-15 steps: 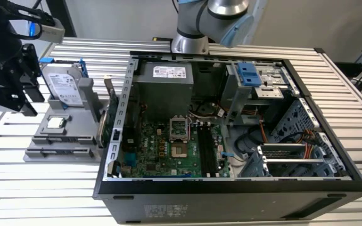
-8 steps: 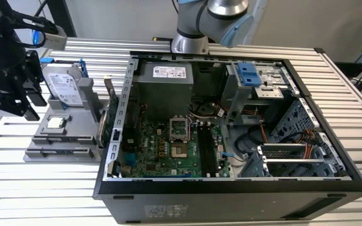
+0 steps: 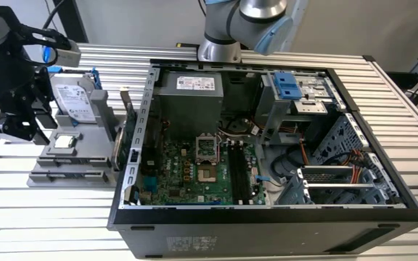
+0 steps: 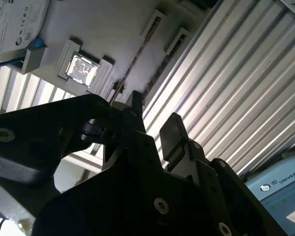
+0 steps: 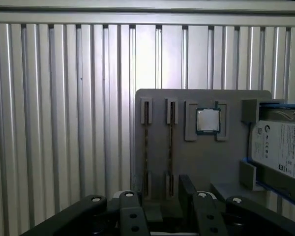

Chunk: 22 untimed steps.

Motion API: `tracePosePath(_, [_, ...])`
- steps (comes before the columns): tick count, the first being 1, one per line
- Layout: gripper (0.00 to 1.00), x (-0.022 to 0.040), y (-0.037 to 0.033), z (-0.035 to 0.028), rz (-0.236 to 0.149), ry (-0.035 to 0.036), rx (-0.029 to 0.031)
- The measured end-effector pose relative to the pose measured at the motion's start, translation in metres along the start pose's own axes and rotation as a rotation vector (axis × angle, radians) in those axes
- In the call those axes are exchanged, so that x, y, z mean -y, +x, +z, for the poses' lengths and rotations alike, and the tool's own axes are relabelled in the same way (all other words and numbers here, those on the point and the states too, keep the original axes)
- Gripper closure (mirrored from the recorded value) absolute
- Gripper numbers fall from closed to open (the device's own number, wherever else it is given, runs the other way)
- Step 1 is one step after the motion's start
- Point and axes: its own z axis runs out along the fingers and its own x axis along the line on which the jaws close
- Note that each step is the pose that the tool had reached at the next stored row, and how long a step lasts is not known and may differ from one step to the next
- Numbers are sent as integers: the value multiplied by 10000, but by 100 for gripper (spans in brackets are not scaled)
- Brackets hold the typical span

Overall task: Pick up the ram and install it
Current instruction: 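Pick up the ram and move it above insertion slot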

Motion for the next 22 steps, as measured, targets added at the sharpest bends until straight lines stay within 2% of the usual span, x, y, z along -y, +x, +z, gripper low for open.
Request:
tracePosePath(18, [0, -21, 10, 328, 4, 1, -4])
tracePosePath(22, [0, -21, 32, 397, 3, 1, -4])
